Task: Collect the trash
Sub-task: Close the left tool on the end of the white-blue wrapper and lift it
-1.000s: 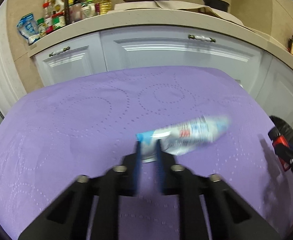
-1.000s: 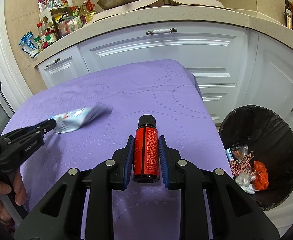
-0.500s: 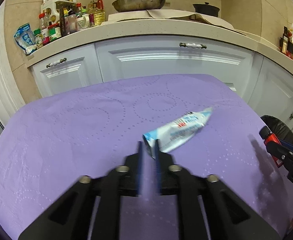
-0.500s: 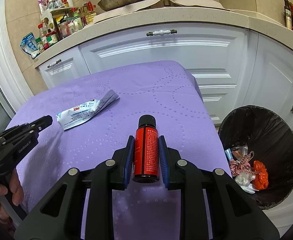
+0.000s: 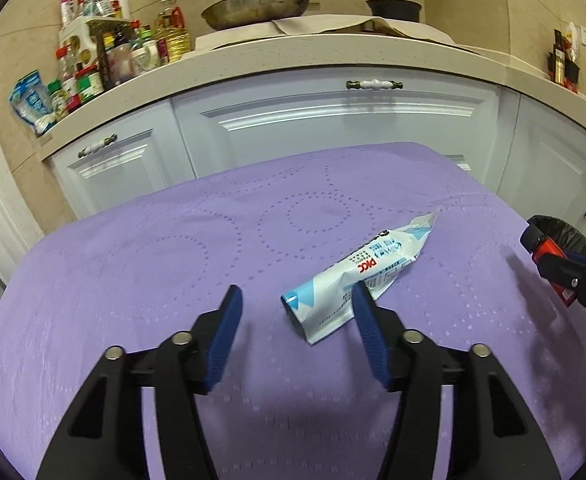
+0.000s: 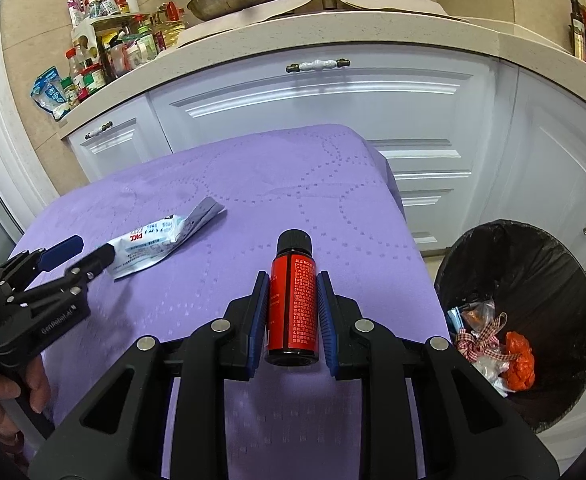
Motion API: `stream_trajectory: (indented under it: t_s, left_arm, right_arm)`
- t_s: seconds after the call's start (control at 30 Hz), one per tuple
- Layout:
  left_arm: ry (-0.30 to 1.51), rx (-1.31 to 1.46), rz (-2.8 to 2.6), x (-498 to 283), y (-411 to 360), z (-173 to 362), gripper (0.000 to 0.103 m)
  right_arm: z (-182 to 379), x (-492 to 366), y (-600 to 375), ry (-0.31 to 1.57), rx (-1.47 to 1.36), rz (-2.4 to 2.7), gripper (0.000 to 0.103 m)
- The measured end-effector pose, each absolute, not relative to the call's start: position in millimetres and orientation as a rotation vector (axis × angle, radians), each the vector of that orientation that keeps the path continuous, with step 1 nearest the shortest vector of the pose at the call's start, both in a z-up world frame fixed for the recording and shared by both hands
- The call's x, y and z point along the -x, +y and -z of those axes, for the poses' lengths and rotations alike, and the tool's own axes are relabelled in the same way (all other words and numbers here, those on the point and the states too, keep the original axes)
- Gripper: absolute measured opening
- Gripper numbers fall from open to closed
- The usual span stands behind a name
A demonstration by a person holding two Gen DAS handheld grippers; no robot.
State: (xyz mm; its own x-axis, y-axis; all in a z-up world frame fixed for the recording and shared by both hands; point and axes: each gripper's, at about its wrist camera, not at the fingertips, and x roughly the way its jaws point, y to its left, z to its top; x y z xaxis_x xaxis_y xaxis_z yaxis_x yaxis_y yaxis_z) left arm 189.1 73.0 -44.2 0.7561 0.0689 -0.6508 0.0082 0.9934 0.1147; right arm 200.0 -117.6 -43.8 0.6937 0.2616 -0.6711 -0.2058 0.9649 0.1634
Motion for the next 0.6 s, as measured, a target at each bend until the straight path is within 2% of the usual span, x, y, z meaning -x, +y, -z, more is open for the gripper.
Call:
stream_trajectory:
  t_s: [0.1, 0.13, 0.17, 0.2, 0.27, 0.4, 0.5, 0.6]
  left_arm:
    - [0.756, -0.102, 0.014, -198.9, 73.9, 49.9, 0.059]
    - [0.763, -0.098, 0.022, -199.7, 74.4, 50.8, 0.055]
    - [0.769, -0.093, 0.030, -201.0, 74.8, 51.6, 0.050]
    - [0.776, -0.092, 0.039, -201.9, 74.2, 52.5, 0.036]
    - [0.789, -0.096, 0.056, -203.3, 72.1, 54.6, 0.029]
    - [0.775, -0.141, 0.094, -199.3, 60.4, 54.1, 0.008]
    - [0.762, -0.169, 0.097, -197.1, 55.2, 52.8, 0.002]
    - [0.749, -0.175, 0.095, -194.0, 53.9, 50.7, 0.002]
  right_arm:
    - [44.3, -203.9, -115.9, 0.765, -0.076, -0.266, 0.023]
    - [44.7, -205.2, -115.1, 0.767, -0.076, -0.269, 0.023]
    - [44.9, -206.2, -114.6, 0.767, -0.077, -0.270, 0.023]
    - [45.1, -207.1, -114.1, 0.768, -0.076, -0.271, 0.023]
    - [45.9, -208.7, -113.2, 0.772, -0.075, -0.273, 0.023]
    - [48.4, -209.6, -111.9, 0.778, -0.074, -0.276, 0.023]
    - [49.7, -209.0, -112.2, 0.780, -0.076, -0.278, 0.023]
    - [49.2, -207.6, -111.1, 0.778, -0.074, -0.281, 0.023]
